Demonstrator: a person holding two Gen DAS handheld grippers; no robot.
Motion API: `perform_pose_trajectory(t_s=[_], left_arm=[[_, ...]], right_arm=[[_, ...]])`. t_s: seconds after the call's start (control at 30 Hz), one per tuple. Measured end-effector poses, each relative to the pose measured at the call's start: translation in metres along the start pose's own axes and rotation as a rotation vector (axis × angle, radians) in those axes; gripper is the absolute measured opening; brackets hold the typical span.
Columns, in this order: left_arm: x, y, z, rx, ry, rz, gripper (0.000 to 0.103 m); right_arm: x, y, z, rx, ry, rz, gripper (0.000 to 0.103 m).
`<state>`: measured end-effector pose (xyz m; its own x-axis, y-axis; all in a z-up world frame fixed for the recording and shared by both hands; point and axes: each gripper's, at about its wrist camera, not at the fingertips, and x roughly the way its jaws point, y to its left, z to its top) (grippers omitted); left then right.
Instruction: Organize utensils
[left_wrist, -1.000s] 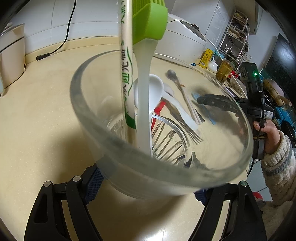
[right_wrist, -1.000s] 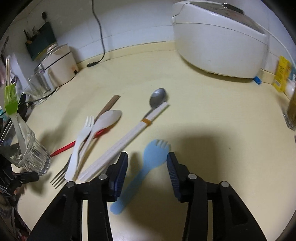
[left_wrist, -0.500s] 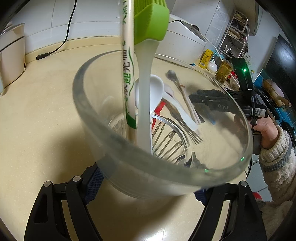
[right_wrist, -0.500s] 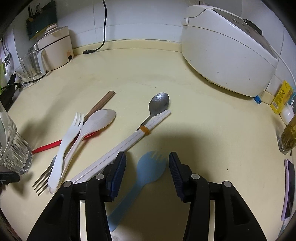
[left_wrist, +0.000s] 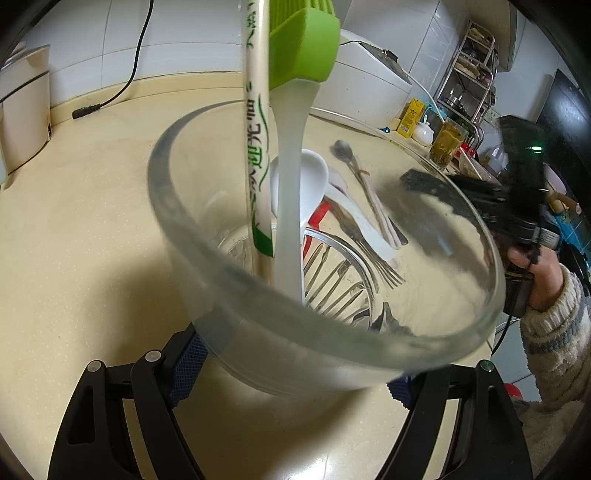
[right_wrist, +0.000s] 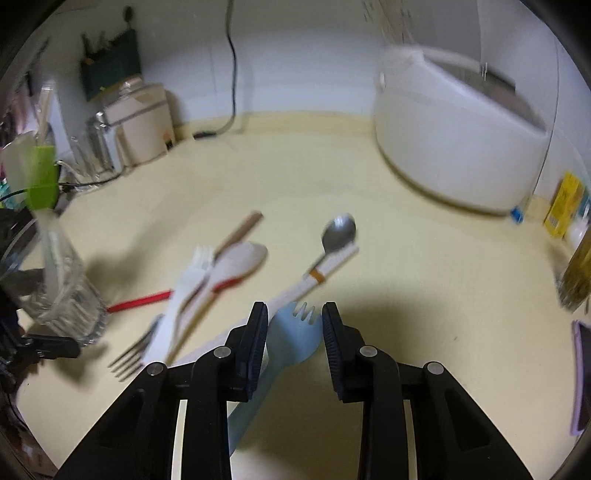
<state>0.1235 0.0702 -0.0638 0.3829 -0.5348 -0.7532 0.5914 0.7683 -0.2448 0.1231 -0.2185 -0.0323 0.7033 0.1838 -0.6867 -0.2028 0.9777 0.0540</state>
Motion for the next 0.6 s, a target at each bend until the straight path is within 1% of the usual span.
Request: perform_pose_trajectory(t_s=[0.13, 0.27, 0.47, 0.6], left_arm=[[0.0, 0.0, 0.0, 0.001, 0.0, 0.001, 0.084], [0.0, -0.001, 0.0, 0.005, 0.002, 0.005, 0.084], [0.0, -0.002, 0.0, 0.004, 0.001, 0.005, 0.084], [0.001, -0.003, 0.001, 0.008, 0.003, 0.01, 0.084]], right_arm=[[-0.029, 0.013, 0.006, -0.056, -0.108, -0.022, 0.031], [-0.047, 0.019, 0.016, -0.055, -0.167, -0.004, 0.031], [-0.065, 0.026, 0.031, -0.018, -0.214, 0.093, 0.031], [-0.067, 0.04, 0.042, -0.022, -0.233, 0.149, 0.031]])
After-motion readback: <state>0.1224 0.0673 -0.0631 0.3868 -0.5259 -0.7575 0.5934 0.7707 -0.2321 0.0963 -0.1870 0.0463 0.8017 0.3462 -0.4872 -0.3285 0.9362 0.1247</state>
